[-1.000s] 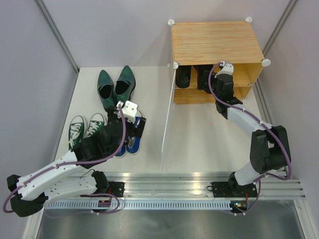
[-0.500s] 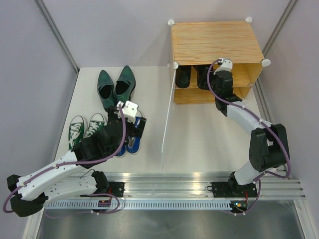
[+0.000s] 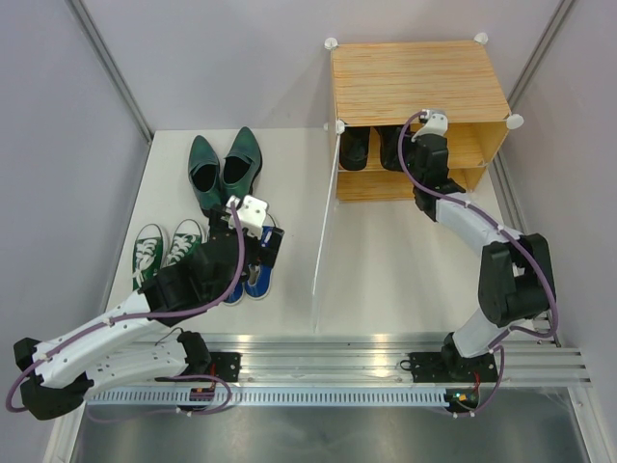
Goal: Place and organize the shoes in the shoe cabinet
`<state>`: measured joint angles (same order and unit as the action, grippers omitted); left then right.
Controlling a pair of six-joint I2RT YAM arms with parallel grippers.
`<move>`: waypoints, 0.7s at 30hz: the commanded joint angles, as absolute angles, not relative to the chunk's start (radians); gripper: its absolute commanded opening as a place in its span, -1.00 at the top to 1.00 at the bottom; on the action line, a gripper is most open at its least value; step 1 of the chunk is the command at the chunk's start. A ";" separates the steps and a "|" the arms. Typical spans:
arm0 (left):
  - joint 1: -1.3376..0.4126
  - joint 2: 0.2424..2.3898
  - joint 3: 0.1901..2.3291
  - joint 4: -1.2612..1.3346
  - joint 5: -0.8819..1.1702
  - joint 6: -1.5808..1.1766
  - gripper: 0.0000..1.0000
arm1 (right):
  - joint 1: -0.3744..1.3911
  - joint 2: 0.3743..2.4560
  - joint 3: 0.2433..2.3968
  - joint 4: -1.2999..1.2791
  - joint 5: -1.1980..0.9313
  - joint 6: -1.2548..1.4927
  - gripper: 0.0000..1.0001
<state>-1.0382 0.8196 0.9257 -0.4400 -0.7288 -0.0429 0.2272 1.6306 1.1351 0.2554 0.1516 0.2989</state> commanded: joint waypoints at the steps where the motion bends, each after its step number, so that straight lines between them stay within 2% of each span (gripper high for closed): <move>1: -1.034 0.825 0.930 -0.428 -0.716 -0.026 -0.99 | 0.229 1.675 1.167 0.281 0.155 0.294 -0.22; 12: -1.034 0.833 0.931 -0.430 -0.710 -0.026 -0.99 | 0.250 1.712 1.200 0.293 0.137 0.321 0.12; 21: -1.034 0.827 0.931 -0.429 -0.700 -0.028 -0.99 | 0.264 1.721 1.203 0.310 0.103 0.377 0.14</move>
<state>-1.0382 0.8314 0.9257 -0.4400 -0.7208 -0.0429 0.2417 1.6836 1.1740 0.2840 0.1677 0.3332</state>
